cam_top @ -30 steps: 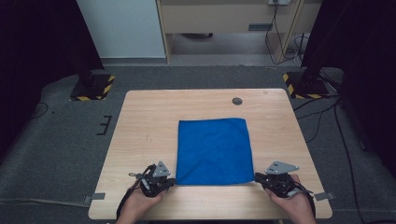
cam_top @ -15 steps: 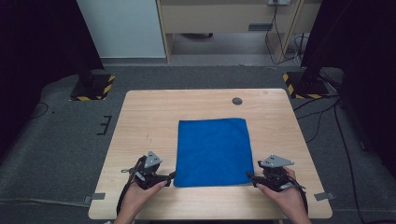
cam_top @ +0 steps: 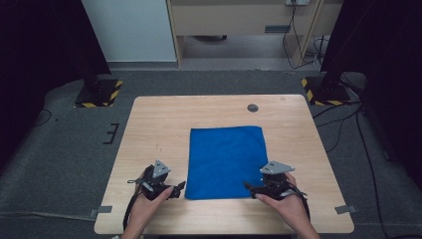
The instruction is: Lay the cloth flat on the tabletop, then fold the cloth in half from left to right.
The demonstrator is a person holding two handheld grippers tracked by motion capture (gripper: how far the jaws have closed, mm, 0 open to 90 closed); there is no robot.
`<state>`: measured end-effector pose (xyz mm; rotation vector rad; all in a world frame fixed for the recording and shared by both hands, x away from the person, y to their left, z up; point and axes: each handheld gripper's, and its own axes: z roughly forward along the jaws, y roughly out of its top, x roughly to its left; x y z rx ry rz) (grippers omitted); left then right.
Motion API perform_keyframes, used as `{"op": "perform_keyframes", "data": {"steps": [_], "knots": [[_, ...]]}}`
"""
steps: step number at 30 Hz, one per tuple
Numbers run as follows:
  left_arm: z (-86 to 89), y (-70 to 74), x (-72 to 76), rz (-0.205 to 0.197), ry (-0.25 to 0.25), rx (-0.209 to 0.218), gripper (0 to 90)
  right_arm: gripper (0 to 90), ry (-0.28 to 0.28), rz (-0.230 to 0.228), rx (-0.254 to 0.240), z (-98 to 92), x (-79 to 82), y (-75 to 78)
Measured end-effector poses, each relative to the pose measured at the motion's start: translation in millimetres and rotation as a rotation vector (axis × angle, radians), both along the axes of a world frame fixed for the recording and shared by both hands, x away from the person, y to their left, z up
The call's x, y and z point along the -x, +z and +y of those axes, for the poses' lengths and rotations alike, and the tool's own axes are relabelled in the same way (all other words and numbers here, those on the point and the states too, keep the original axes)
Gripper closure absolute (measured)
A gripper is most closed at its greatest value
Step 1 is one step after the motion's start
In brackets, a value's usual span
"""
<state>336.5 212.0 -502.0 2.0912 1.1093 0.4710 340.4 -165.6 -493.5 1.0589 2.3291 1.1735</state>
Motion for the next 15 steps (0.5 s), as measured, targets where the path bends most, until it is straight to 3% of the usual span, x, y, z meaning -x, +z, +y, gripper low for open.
{"op": "perform_keyframes", "data": {"steps": [6,10,12,15], "knots": [[8.1,1.4,-1.3,-0.025,0.029,0.009,7.6,12.0,0.113,0.023,-0.011,51.6,-8.5,0.5],[16.4,1.9,-2.2,-0.055,0.059,-0.022,8.0,25.0,0.179,0.039,-0.018,84.6,-10.1,-2.9],[20.6,0.6,-3.7,-0.063,0.075,-0.051,8.0,27.0,0.208,0.048,-0.006,97.9,-10.1,-5.1],[27.8,-0.4,-6.6,-0.058,0.110,-0.049,8.0,33.4,0.250,0.052,0.022,117.6,-8.4,-8.8]]}}
